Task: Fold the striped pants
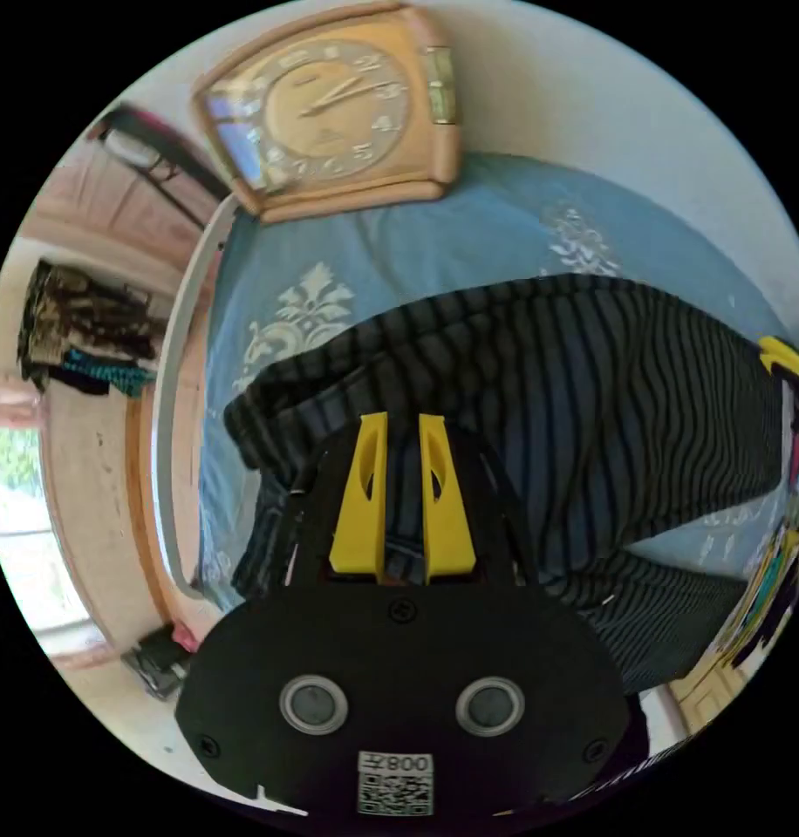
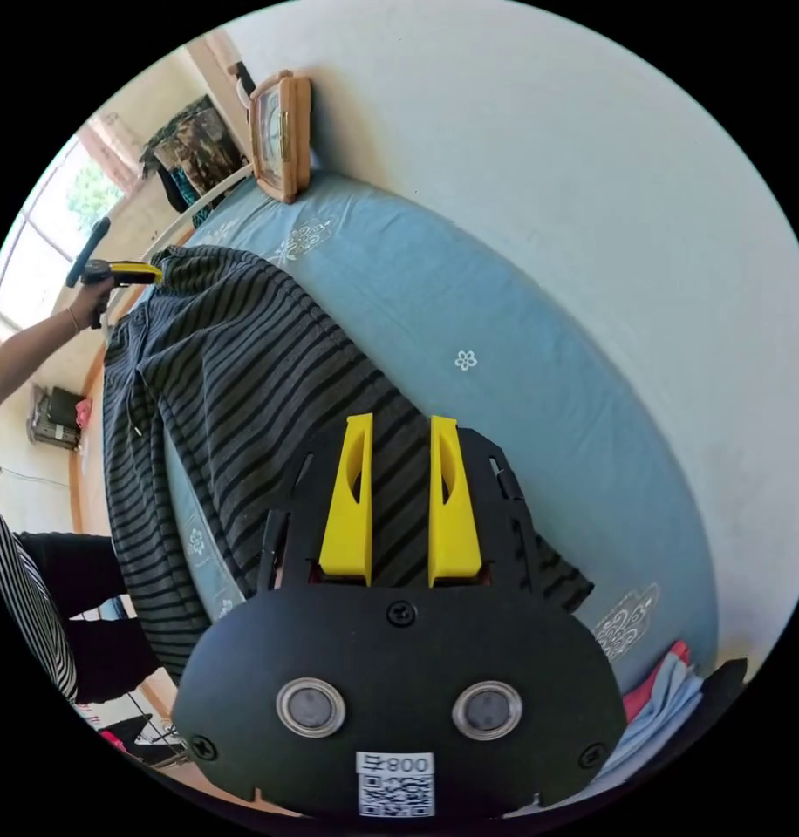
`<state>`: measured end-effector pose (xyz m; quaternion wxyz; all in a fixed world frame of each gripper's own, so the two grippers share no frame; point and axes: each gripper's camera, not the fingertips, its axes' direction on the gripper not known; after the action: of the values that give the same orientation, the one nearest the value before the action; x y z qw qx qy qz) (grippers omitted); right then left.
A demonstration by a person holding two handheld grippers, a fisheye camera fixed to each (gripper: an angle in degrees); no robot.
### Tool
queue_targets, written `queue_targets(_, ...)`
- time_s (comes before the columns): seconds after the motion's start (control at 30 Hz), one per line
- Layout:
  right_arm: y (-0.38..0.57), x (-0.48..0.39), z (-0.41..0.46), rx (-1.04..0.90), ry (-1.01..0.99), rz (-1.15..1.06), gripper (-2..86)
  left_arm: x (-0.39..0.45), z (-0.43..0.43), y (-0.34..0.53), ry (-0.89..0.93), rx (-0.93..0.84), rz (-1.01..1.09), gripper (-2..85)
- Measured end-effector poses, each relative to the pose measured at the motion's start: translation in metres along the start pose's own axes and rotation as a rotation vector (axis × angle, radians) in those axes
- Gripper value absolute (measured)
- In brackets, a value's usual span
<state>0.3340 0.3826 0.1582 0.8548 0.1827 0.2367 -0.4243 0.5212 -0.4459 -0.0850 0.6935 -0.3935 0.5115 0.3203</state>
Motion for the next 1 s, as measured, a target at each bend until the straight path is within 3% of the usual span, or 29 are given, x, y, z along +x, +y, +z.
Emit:
queue_targets(0.1, -0.021, 0.002, 0.025, -0.038, 0.022, -0.013, 10.7, -0.074, 0.001, 0.024, 0.106, -0.001, -0.22, 9.0)
queue_targets(0.2, -0.037, 0.005, 0.058, -0.117, 0.027, -0.01, 10.8, -0.119, 0.01, 0.035, 0.131, -0.022, -0.302, 8.3)
queue_targets(0.43, -0.053, 0.012, 0.103, -0.124, 0.056, 0.035, 10.3, -0.167, 0.026, 0.014, 0.083, -0.088, -0.296, 2.6)
queue_targets(0.6, -0.062, 0.018, 0.138, -0.121, 0.092, 0.05, 9.4, -0.22, 0.01, 0.008, 0.156, 0.041, -0.358, 2.1)
queue_targets(0.67, -0.066, 0.021, 0.15, -0.131, 0.106, 0.062, 9.0, -0.233, 0.019, 0.014, 0.125, -0.035, -0.319, 2.3)
queue_targets(0.73, -0.07, 0.028, 0.161, -0.141, 0.101, 0.092, 8.5, -0.245, 0.019, 0.026, 0.101, -0.043, -0.281, 2.8)
queue_targets(0.9, -0.069, 0.061, 0.186, -0.096, -0.033, 0.212, 8.3, -0.305, -0.01, 0.1, 0.235, 0.102, -0.311, 5.9)
queue_targets(1.0, -0.061, 0.063, 0.191, -0.026, -0.039, 0.236, 7.9, -0.341, -0.017, 0.16, 0.263, 0.079, -0.333, 7.5)
